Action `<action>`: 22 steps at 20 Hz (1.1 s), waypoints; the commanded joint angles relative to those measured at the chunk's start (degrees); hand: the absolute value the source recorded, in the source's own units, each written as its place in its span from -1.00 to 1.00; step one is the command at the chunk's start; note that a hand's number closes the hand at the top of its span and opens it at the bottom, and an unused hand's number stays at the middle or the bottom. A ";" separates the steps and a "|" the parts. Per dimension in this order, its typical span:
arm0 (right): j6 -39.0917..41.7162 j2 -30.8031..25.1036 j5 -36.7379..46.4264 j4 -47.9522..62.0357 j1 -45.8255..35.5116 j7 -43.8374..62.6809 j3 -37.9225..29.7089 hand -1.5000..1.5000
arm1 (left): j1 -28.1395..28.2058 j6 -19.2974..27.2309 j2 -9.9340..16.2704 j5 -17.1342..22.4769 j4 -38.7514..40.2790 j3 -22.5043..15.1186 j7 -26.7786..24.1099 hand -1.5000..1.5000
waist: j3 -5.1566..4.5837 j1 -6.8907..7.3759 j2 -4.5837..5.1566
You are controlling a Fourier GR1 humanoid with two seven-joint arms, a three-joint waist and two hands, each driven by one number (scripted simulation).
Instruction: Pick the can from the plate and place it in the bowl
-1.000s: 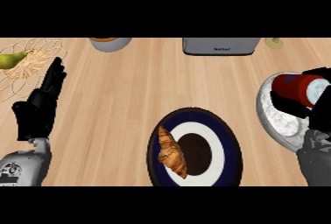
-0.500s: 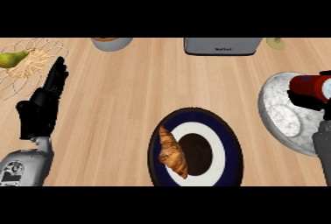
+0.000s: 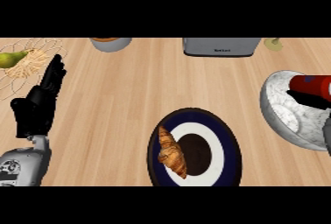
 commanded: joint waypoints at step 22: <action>25.67 7.96 -32.90 -39.20 39.82 -14.53 -13.79 -1.00 | 3.07 -1.12 -0.94 -1.75 -3.53 1.24 0.50 0.00 | 0.63 -1.09 0.07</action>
